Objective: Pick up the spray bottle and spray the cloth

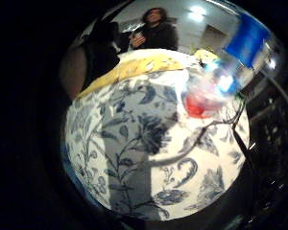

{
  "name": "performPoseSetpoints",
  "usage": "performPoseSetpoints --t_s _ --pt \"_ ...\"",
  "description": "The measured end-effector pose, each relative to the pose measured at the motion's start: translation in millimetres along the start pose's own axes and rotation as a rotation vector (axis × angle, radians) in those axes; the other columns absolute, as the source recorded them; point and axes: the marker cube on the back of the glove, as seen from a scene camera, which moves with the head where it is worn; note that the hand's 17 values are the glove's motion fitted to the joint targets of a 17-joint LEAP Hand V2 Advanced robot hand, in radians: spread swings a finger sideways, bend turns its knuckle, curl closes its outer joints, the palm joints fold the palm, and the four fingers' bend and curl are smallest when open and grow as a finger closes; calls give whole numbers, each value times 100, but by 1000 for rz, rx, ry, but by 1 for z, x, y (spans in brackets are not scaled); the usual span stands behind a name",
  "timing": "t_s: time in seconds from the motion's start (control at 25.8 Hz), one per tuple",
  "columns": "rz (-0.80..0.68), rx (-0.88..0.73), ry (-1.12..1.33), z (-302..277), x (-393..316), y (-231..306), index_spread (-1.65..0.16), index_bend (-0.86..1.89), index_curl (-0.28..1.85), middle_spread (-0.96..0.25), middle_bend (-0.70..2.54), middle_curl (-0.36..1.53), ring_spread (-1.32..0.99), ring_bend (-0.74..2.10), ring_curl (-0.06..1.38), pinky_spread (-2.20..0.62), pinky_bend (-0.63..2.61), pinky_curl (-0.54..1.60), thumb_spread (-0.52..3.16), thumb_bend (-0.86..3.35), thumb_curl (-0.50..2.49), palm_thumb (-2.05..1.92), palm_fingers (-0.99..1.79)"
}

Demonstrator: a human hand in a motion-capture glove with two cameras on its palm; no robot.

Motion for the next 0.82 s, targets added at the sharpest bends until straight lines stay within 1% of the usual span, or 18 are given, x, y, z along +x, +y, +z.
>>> performPoseSetpoints --t_s 0.08,0.16,0.23,0.31,0.47,0.58,0.7,0.82 --pt "164 116 -95 -15 25 -6 -34 8 35 -4 18 35 2 29 30 22 23 27 116 9 36 69 67" --pt "301 198 -191 -28 52 -16 -34 6 33 -4 19 35 2 31 31 22 26 28 114 6 35 67 67" --pt "378 200 -287 -39 78 -24 -35 5 31 -4 19 35 2 33 32 22 30 30 112 3 34 65 65" --pt "414 198 -354 -41 102 -31 -35 2 29 -3 19 35 2 36 33 23 33 31 109 -1 34 62 62" --pt "542 311 -391 -28 137 -53 -36 3 25 -2 20 36 3 36 34 23 40 34 106 -3 33 60 55" --pt "615 303 -410 -17 149 -64 -36 2 22 -1 22 37 4 36 34 23 44 35 103 -4 32 59 51" --pt "638 295 -405 -5 154 -77 -36 1 19 0 24 38 5 38 34 24 48 36 101 -4 32 58 47" --pt "634 323 -390 5 154 -90 -36 2 17 0 26 39 6 39 34 26 50 37 99 -4 31 57 44"
